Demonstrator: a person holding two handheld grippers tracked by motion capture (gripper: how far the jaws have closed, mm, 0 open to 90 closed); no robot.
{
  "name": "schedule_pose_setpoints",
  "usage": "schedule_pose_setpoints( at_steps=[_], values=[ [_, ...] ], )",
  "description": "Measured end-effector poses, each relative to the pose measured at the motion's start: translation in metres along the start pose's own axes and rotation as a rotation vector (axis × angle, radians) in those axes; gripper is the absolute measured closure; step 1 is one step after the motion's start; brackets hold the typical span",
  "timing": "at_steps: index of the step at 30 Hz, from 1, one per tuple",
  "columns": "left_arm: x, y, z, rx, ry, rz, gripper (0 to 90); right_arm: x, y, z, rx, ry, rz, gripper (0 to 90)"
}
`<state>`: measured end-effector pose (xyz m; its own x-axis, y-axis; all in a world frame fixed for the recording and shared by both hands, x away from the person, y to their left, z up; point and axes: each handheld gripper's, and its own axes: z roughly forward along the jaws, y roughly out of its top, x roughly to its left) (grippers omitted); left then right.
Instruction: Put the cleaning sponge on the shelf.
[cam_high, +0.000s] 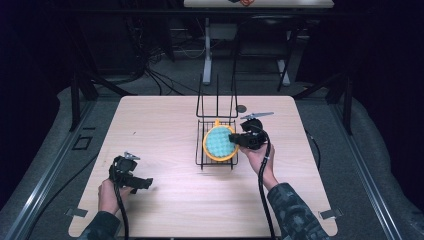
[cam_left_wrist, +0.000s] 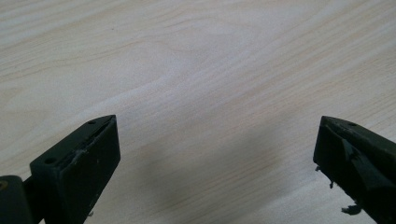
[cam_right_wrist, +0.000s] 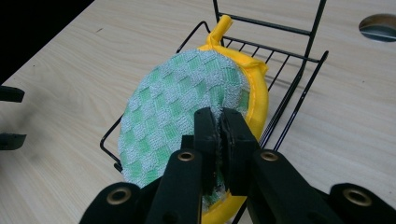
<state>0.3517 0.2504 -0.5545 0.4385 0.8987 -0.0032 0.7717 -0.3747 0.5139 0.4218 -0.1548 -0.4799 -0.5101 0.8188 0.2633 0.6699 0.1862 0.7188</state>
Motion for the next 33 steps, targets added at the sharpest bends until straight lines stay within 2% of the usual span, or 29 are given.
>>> schedule_pose_setpoints(
  at_steps=[3,7,10,14,20,26,33],
  values=[
    [0.0,0.0,0.0,-0.001,0.002,0.002,0.7,-0.002,-0.002,0.004,-0.003,-0.003,0.003,86.0],
    [0.0,0.0,0.0,-0.004,-0.001,0.002,0.8,-0.005,-0.005,0.009,0.004,0.009,0.04,86.0],
    [0.0,0.0,0.0,-0.006,0.003,0.001,0.9,-0.005,-0.004,0.011,0.0,0.009,0.042,86.1],
    [0.0,0.0,-0.001,-0.003,0.001,0.001,1.0,-0.006,-0.005,0.013,0.001,0.002,0.049,86.1],
    [-0.002,0.001,-0.003,-0.027,0.008,0.0,1.5,-0.006,-0.006,0.017,0.003,-0.023,0.065,86.0],
    [-0.001,0.001,-0.002,-0.02,0.007,0.004,1.5,-0.008,-0.007,0.022,0.013,-0.036,0.073,85.8],
    [-0.002,0.001,-0.001,-0.017,0.003,0.008,1.5,-0.007,-0.008,0.03,0.029,-0.053,0.105,85.5]
  ],
)
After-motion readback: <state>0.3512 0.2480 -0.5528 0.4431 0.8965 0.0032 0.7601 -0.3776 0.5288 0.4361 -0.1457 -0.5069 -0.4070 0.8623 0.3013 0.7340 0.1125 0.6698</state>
